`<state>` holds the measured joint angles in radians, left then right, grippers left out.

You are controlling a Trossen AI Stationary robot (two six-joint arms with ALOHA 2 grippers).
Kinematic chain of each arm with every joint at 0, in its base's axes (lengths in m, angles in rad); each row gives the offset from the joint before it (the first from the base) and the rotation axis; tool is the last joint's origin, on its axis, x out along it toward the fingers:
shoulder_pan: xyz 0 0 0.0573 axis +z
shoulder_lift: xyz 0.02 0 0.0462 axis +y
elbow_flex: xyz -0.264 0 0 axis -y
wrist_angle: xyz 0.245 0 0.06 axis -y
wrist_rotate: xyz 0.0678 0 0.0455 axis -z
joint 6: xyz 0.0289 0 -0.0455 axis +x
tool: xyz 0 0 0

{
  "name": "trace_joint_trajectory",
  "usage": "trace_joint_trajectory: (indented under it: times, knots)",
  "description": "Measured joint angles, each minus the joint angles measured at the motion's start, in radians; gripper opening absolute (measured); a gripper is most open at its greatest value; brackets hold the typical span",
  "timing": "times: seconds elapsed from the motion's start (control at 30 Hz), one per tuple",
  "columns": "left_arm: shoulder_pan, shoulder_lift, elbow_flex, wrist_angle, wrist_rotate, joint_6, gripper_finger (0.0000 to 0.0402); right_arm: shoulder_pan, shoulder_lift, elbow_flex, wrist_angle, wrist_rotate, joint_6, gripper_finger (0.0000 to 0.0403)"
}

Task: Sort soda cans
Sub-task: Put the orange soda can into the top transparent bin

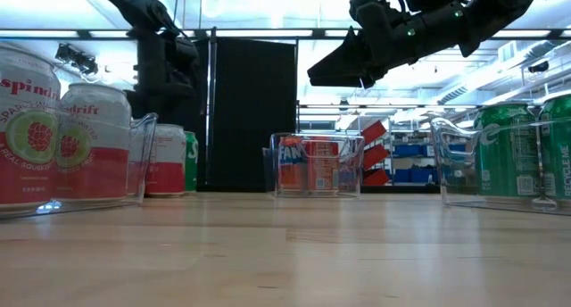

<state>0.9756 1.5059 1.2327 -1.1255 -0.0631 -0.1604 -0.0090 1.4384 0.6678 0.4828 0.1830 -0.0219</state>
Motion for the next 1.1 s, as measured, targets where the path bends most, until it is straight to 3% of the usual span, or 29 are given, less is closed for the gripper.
trace_joint_trajectory:
  times: [0.27,0.73,0.9,1.1]
  knots:
    - [0.0,0.005,-0.004,0.017,0.053,0.003,0.0305,0.0,0.0,0.0,-0.004,0.0,0.0,0.0214]
    - [0.013,0.006,-0.006,0.015,-0.084,0.08,0.0303,0.0,0.0,0.0,-0.003,0.0,0.0,0.0221]
    - [0.035,0.006,-0.006,0.032,-0.087,0.083,0.0277,0.0,0.0,0.0,-0.003,0.0,0.001,0.0222]
    - [0.039,0.006,-0.006,0.032,-0.085,0.139,0.0217,0.0,0.0,0.0,-0.002,0.0,0.004,0.022]
